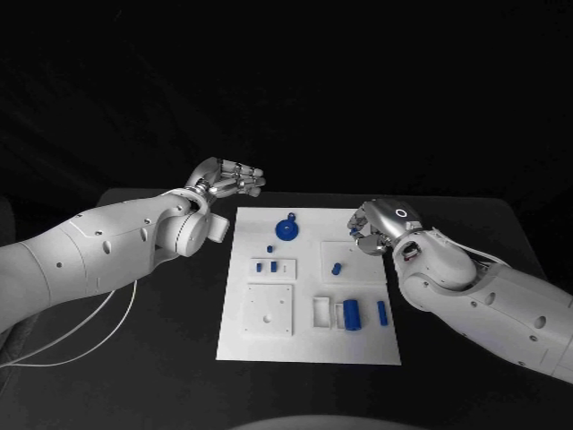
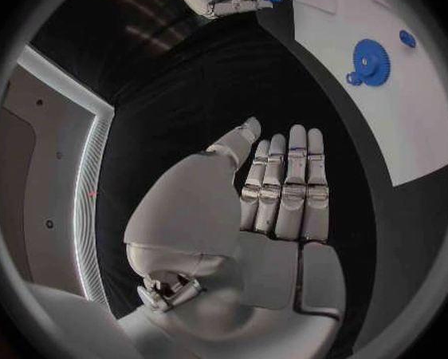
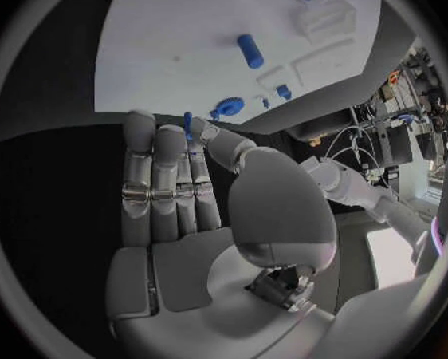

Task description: Assemble the parts on the task board

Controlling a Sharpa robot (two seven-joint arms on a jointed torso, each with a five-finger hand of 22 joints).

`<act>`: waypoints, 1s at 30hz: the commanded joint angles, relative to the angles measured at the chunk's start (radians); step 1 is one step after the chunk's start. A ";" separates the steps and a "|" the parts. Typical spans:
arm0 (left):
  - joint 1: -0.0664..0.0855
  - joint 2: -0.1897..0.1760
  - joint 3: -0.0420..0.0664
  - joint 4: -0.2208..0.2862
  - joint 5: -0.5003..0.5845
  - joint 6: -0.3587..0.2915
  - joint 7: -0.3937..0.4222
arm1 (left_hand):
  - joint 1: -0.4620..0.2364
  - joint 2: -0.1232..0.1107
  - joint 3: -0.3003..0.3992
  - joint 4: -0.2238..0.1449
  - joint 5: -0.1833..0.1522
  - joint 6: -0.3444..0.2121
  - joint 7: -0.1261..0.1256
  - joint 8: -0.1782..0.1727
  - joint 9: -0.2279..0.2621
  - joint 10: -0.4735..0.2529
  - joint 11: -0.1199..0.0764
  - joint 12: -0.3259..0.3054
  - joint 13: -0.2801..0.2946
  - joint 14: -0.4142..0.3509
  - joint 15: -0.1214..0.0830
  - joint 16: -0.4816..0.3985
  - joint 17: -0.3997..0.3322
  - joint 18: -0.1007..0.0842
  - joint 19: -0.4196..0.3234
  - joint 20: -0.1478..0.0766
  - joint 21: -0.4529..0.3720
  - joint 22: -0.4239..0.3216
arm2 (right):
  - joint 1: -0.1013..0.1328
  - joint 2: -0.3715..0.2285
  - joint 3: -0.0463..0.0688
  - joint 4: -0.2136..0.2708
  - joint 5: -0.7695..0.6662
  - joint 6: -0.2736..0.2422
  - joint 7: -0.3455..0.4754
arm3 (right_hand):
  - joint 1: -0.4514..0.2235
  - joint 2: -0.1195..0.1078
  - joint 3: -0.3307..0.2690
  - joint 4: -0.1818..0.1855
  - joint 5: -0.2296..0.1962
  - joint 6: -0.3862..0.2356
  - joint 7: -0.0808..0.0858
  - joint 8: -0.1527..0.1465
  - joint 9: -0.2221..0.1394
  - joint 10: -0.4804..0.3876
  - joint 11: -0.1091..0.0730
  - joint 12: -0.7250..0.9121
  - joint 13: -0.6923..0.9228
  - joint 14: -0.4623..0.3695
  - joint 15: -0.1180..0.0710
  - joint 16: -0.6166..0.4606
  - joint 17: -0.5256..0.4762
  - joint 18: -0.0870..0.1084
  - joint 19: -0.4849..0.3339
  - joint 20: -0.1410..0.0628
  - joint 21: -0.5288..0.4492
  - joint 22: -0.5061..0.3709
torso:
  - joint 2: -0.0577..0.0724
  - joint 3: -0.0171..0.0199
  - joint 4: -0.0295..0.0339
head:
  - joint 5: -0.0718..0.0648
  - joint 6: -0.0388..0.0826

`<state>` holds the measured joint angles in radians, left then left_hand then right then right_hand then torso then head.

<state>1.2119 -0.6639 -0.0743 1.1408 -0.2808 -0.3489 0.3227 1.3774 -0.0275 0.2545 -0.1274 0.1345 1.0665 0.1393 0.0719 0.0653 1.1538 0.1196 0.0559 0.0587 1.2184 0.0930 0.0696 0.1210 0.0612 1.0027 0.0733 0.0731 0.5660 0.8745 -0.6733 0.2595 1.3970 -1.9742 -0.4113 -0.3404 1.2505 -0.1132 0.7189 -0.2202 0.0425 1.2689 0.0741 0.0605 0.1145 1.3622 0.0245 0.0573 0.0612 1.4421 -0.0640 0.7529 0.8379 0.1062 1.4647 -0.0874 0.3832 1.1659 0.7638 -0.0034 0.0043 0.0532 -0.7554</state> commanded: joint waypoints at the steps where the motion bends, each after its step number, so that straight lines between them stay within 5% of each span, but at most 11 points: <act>1: 0.000 0.005 0.001 0.000 0.003 -0.009 0.009 | -0.008 -0.001 0.001 -0.007 0.001 -0.005 -0.001 -0.004 0.001 -0.006 -0.002 0.003 0.000 -0.008 0.000 -0.005 0.001 0.002 0.002 0.001 0.005 -0.002 | -0.008 -0.004 0.001 0.039 0.034 -0.032 0.015 | 0.004 -0.008 -0.003 0.007 0.006 0.004 0.000 0.004 0.001 0.010 -0.006 0.005 0.003 0.005 -0.006 -0.006 0.002 0.011 0.041 -0.007 0.011 0.003 | -0.007 -0.0013 -0.0032 | 0.004 -0.001; 13: -0.013 0.033 0.000 -0.020 0.016 -0.035 0.017 | -0.011 -0.001 0.001 -0.005 0.001 -0.004 -0.001 -0.004 0.001 -0.005 -0.002 0.003 0.000 -0.006 0.000 -0.005 0.002 0.001 0.003 0.001 0.005 -0.006 | -0.056 0.039 -0.002 0.112 0.059 -0.033 0.043 | 0.006 -0.008 -0.001 0.007 0.006 0.002 0.000 0.004 0.002 0.010 -0.005 0.004 0.003 0.005 -0.006 -0.009 0.003 0.011 0.040 -0.007 0.011 0.004 | -0.028 -0.0130 0.0008 | 0.043 -0.014; 17: -0.014 0.044 0.000 -0.029 0.021 -0.043 0.018 | -0.011 -0.001 0.001 -0.005 0.001 -0.004 -0.001 -0.004 0.001 -0.005 -0.002 0.003 0.000 -0.006 0.000 -0.005 0.002 0.001 0.003 0.001 0.005 -0.006 | -0.068 0.070 -0.017 0.107 0.058 -0.021 0.052 | 0.005 -0.007 -0.001 0.007 0.006 0.001 0.001 0.004 0.002 0.009 -0.005 0.004 0.003 0.005 -0.005 -0.010 0.003 0.011 0.040 -0.007 0.008 0.003 | -0.031 -0.0164 0.0013 | 0.057 -0.022; 22: -0.015 0.059 0.000 -0.042 0.025 -0.052 0.019 | -0.012 0.000 0.001 -0.004 0.001 -0.004 -0.002 -0.004 0.001 -0.005 -0.002 0.003 0.000 -0.007 0.000 -0.005 0.002 0.001 0.004 0.001 0.005 -0.008 | -0.087 0.118 -0.037 0.086 0.059 -0.009 0.068 | 0.005 -0.006 -0.001 0.006 0.007 0.000 0.001 0.004 0.003 0.008 -0.005 0.004 0.003 0.006 -0.005 -0.011 0.003 0.012 0.040 -0.007 0.005 0.003 | -0.031 -0.0161 0.0032 | 0.071 -0.027; 30: -0.015 0.075 0.001 -0.050 0.028 -0.060 0.022 | -0.012 0.000 0.001 -0.003 0.001 -0.004 -0.002 -0.004 0.001 -0.005 -0.002 0.003 0.000 -0.007 0.000 -0.005 0.002 0.001 0.004 0.001 0.005 -0.009 | -0.105 0.180 -0.089 0.040 0.043 0.003 0.079 | 0.003 -0.002 -0.002 0.001 0.007 -0.002 0.002 0.004 0.005 0.007 -0.004 0.004 0.004 0.006 -0.005 -0.012 0.003 0.013 0.040 -0.006 0.003 0.002 | -0.030 -0.0168 0.0023 | 0.077 -0.034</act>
<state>1.1967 -0.5934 -0.0746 1.0898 -0.2632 -0.3932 0.3273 1.3774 -0.0276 0.2546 -0.1274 0.1345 1.0665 0.1393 0.0726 0.0652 1.1539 0.1196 0.0559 0.0587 1.2184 0.0930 0.0696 0.1208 0.0612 1.0027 0.0733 0.0731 0.5575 0.7729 -0.4997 0.1734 1.4460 -1.9160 -0.4272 -0.2831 1.2438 -0.1200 0.7145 -0.2166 0.0464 1.2680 0.0747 0.0611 0.1191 1.3668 0.0194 0.0610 0.0668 1.4456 -0.0669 0.7445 0.8397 0.1015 1.4648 -0.0871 0.3909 1.1692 0.7336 -0.0195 0.0076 0.1286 -0.7873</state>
